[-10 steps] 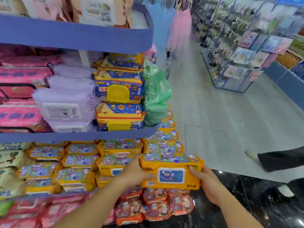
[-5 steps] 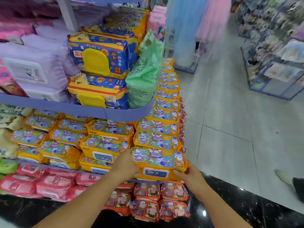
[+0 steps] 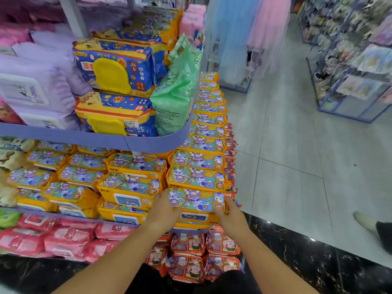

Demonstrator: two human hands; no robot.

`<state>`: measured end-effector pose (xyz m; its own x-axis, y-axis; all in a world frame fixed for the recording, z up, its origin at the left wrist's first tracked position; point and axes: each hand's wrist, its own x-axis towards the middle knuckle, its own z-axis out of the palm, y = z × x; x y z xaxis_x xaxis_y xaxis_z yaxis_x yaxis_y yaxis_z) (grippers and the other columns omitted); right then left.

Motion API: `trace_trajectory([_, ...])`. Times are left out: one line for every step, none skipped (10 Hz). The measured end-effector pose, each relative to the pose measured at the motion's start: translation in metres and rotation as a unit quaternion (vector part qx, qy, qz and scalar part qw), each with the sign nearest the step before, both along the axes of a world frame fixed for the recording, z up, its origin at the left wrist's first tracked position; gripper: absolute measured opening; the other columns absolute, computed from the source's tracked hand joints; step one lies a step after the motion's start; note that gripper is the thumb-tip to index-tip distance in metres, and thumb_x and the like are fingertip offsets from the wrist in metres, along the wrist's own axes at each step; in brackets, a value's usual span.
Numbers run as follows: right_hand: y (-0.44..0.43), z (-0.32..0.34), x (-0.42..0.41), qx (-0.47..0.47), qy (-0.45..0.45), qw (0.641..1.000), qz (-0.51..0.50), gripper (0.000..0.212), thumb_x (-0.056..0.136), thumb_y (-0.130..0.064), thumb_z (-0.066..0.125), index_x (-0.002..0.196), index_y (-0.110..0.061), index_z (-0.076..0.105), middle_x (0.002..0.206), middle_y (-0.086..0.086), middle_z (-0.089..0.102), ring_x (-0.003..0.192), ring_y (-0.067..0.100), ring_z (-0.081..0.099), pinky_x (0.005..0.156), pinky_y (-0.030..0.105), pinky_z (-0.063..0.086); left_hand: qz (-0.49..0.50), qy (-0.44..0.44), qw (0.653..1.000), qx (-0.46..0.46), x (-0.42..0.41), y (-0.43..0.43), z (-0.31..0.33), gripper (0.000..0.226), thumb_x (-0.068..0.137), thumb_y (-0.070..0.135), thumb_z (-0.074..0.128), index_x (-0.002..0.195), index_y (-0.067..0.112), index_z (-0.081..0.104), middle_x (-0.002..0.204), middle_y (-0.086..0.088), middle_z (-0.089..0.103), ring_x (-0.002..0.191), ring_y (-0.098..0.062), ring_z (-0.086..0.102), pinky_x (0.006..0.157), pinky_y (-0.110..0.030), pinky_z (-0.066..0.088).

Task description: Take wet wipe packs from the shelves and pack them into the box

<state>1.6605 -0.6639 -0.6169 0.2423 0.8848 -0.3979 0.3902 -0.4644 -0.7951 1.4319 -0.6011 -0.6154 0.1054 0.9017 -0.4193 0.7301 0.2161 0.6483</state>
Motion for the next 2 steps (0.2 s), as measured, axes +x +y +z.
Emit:
trace_trajectory([-0.004,0.022,-0.002,-0.004,-0.023,1.000,0.004,0.060,0.096,-0.052,0.057,0.147,-0.026,0.043,0.141,-0.006,0.055,0.127,0.021,0.058,0.104,0.047,0.051,0.014,-0.036,0.999,-0.006,0.010,-0.018,0.062,0.054,0.097,0.031,0.064,0.143,0.012,0.044,0.130,0.008,0.048,0.120,-0.024,0.052,0.093,-0.031,0.044])
trace_trajectory([-0.003,0.048,0.001,0.020,-0.011,1.000,0.005,0.088,0.070,-0.088,0.053,0.143,-0.039,0.046,0.147,-0.009,0.053,0.132,0.019,0.054,0.102,0.051,0.052,0.032,-0.064,0.997,-0.012,0.014,-0.030,0.111,0.073,0.101,0.041,0.058,0.158,0.012,0.024,0.161,-0.001,0.033,0.147,-0.026,0.036,0.114,-0.042,0.038])
